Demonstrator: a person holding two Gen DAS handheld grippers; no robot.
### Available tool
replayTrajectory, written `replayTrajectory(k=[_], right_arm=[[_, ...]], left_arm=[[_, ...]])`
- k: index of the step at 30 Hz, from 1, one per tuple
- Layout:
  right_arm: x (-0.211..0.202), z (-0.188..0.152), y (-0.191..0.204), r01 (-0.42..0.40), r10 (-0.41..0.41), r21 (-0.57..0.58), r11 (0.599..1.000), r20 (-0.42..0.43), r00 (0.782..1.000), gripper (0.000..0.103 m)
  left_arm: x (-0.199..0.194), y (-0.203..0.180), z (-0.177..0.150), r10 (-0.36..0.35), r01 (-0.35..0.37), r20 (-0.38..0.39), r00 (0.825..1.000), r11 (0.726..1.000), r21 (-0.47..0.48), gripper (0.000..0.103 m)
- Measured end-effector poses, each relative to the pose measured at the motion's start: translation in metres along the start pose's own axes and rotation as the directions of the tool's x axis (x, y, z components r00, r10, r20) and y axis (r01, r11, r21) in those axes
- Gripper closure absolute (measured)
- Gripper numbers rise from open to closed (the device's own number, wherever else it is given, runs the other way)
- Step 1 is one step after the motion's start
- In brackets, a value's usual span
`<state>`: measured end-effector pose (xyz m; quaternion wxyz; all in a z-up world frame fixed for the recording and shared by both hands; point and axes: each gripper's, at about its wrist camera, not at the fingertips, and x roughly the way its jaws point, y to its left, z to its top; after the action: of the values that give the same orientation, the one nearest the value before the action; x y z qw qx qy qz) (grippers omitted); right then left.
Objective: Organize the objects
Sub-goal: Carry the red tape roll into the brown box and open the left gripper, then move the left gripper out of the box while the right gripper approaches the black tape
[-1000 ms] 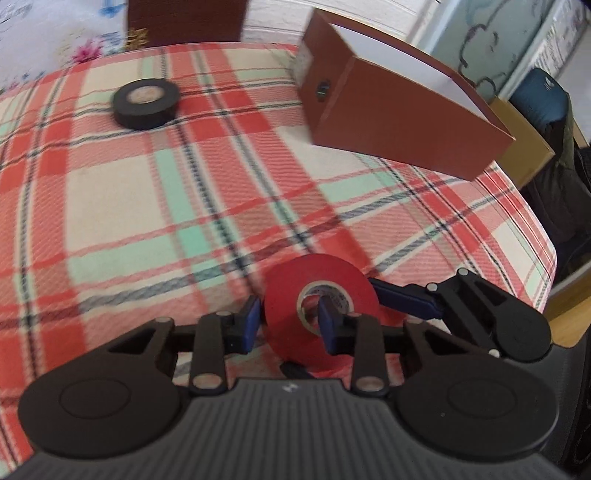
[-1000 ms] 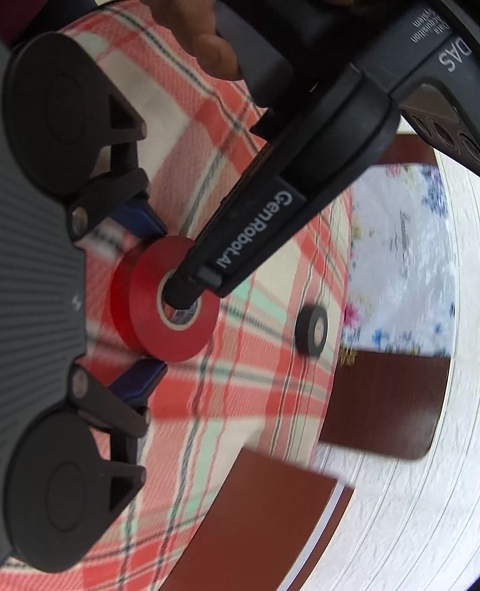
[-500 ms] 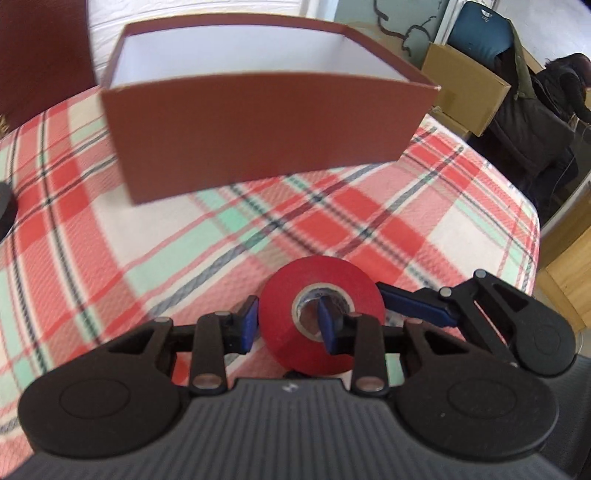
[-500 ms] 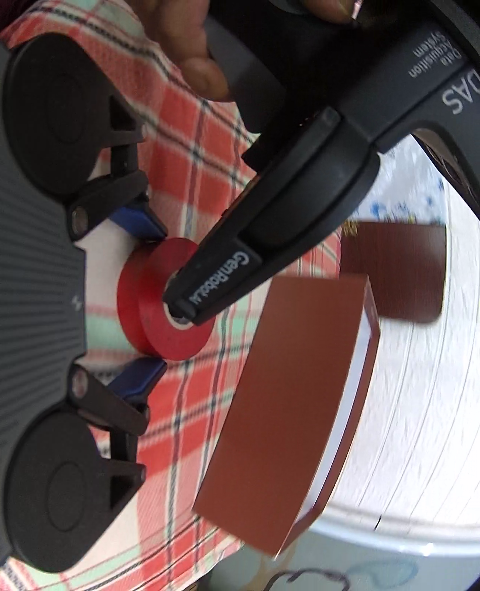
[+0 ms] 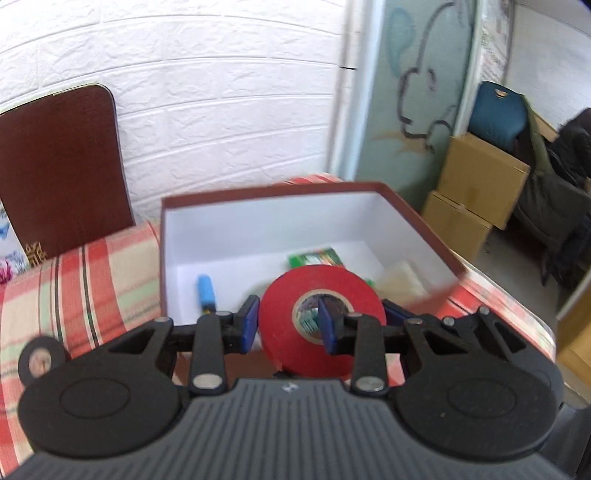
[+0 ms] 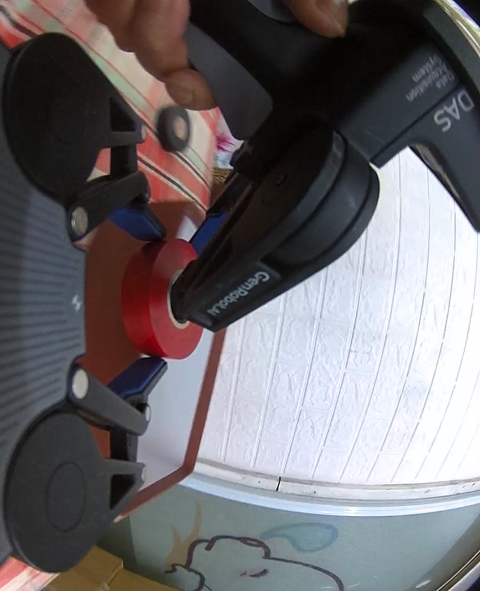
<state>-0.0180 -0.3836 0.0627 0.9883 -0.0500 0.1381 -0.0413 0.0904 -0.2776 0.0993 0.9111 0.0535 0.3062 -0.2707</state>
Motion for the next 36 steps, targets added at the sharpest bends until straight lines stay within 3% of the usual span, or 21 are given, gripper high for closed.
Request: replayTrajectory(k=[3,7,10,20,24,25,36], right_arm=[[0.036,0.006,-0.004,0.013,-0.013,0.038,0.999,-0.014,1.000,0.030],[0.068,0.008,0.002,0.066,-0.066,-0.002,0.998,-0.029,0.997,0.028],[0.058,0.004,0.003,0.066,-0.066,0.021,0.998,-0.011,0.998,0.025],[-0.018,-0.023,0.016,0.086,-0.088,0.128,0.988,0.012,0.996,0.019],[-0.044,-0.048,0.027,0.069,-0.063,0.158,0.985,-0.046,0.997,0.019],[-0.033,-0.052,0.025,0.067,-0.056,0.162,0.985,-0.069,0.996,0.019],[-0.033,-0.067,0.022,0.067,-0.013,0.232,0.970,-0.226,0.974,0.019]], left_arm=[[0.027,0.006,0.012,0.046,-0.046,0.006,0.999,0.999,0.006,0.066],[0.042,0.016,0.014,0.108,-0.108,-0.015,0.994,0.994,-0.031,0.064],[0.032,0.018,0.009,0.100,-0.100,0.004,0.995,0.995,-0.026,0.057],[-0.022,-0.001,-0.033,0.112,-0.113,0.051,0.992,0.993,0.027,0.050],[-0.043,-0.006,-0.048,0.123,-0.125,0.060,0.991,0.991,0.038,0.049],[-0.046,-0.006,-0.053,0.134,-0.137,0.054,0.989,0.990,0.044,0.048],[-0.057,0.011,-0.105,0.216,-0.213,-0.083,0.973,0.976,0.039,0.045]])
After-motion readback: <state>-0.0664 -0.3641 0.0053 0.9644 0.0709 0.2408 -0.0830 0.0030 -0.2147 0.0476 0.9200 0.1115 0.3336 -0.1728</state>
